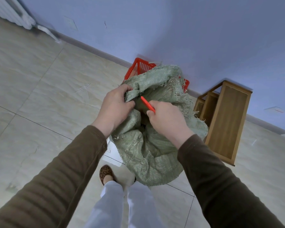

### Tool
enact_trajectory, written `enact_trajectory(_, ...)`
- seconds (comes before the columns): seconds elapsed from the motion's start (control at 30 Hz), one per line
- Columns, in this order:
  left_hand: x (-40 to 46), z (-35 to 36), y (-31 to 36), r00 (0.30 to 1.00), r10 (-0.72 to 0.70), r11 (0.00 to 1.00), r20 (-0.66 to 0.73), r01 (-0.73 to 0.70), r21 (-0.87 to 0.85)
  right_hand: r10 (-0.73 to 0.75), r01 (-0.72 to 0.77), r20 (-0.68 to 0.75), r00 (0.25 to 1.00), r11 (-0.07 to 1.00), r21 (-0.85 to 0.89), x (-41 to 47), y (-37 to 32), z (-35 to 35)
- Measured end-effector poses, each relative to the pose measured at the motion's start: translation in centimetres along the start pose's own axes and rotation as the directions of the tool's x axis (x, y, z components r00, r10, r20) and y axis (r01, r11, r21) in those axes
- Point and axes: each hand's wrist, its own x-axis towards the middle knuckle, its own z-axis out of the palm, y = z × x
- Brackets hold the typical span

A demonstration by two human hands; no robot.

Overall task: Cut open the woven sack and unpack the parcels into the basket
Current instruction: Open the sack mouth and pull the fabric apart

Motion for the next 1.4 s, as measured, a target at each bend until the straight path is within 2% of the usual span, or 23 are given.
enact_trajectory(0.17,0.2,-0.3,-0.3,1.000,-0.022,1.000,-0.018,0.022,0.011,0.010,-0.011,-0.031,0.999,1.000,-0.005,-0.3,0.7,-0.1)
enact_trajectory(0.4,-0.6,0.1,0.0,0.999,0.008,1.000,0.031,-0.008,0.004,-0.010,0.010,0.023,1.000,1.000,0.006,-0.1,0.5,0.1)
enact_trajectory(0.53,-0.4,-0.3,0.1,0.998,-0.024,1.000,0.061,0.024,0.002,0.004,-0.002,-0.019,1.000,0.995,0.102,-0.4,0.7,0.4)
enact_trajectory(0.6,-0.4,-0.5,0.2,0.997,-0.031,1.000,0.068,0.031,-0.001,0.027,-0.027,0.005,1.000,0.987,0.160,-0.7,0.8,0.9)
enact_trajectory(0.77,-1.1,0.1,0.4,0.992,0.006,1.000,0.128,-0.005,-0.011,-0.011,0.009,0.005,1.000,0.981,0.191,-0.4,0.7,0.9)
enact_trajectory(0.87,-1.2,0.3,0.1,0.994,-0.007,0.999,0.107,0.010,-0.033,-0.037,0.039,-0.013,0.999,0.983,0.180,0.0,0.7,1.1)
enact_trajectory(0.97,-0.9,0.1,-0.5,0.995,-0.029,0.994,0.100,0.040,-0.106,-0.040,0.051,-0.041,0.998,0.950,0.308,-0.2,1.5,1.5)
enact_trajectory(1.07,-0.7,0.0,-0.8,0.998,0.057,0.992,0.010,-0.055,-0.112,-0.026,0.020,0.009,1.000,0.898,0.439,-0.3,2.2,2.1)
enact_trajectory(1.13,-0.9,-0.2,-0.6,0.978,0.203,0.967,-0.035,-0.206,-0.148,-0.019,0.004,0.026,0.999,0.867,0.499,-0.2,2.4,2.5)
enact_trajectory(1.23,-0.9,-0.2,-0.3,0.934,0.356,0.914,0.024,-0.343,-0.214,0.003,-0.018,0.029,1.000,0.836,0.549,0.1,2.4,2.7)
enact_trajectory(1.3,-0.3,-0.1,-0.2,0.935,0.348,0.920,0.072,-0.326,-0.216,-0.016,0.000,0.025,1.000,0.841,0.542,0.0,2.6,2.8)
enact_trajectory(1.4,0.5,0.3,0.0,0.952,0.258,0.952,0.164,-0.222,-0.209,-0.067,0.059,-0.004,0.998,0.854,0.518,-0.3,3.0,2.8)
